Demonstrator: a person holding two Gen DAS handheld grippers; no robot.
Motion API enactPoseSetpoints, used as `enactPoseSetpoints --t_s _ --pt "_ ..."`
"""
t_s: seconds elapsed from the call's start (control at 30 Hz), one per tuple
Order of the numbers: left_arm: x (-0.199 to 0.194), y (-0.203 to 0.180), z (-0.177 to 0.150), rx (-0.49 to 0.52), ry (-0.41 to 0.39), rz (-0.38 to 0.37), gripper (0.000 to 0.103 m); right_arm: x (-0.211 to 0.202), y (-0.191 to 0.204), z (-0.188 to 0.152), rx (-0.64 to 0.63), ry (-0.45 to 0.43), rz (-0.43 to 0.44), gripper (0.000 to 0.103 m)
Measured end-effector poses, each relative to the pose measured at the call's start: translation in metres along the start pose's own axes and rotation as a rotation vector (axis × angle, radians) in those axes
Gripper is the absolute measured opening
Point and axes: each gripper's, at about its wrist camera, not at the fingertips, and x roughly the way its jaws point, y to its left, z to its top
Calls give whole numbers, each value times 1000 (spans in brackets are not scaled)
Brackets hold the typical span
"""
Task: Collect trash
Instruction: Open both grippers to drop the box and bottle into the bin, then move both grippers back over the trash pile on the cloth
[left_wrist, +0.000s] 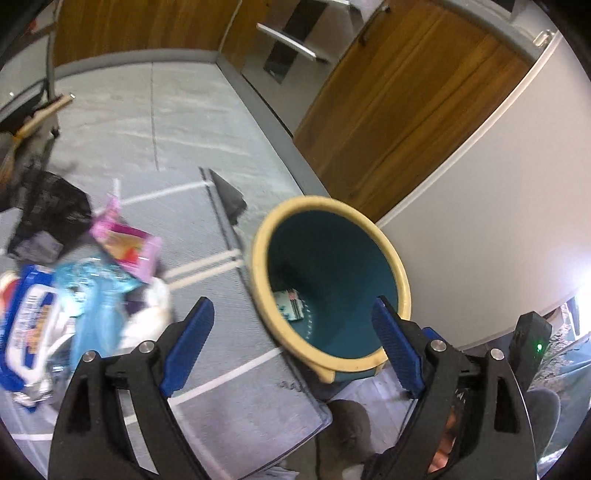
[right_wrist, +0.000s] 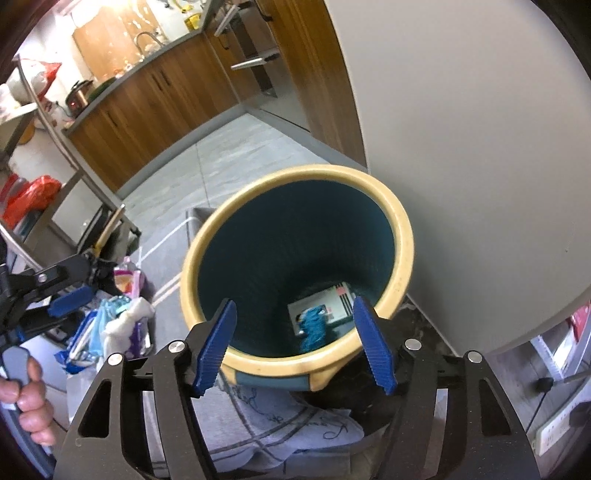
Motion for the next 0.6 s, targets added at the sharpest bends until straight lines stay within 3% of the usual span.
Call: enactPoseSetpoints --t_s 0.6 --pt "-115 65 -44 -21 -145 196 95 -30 49 -12 -135 -5 91 74"
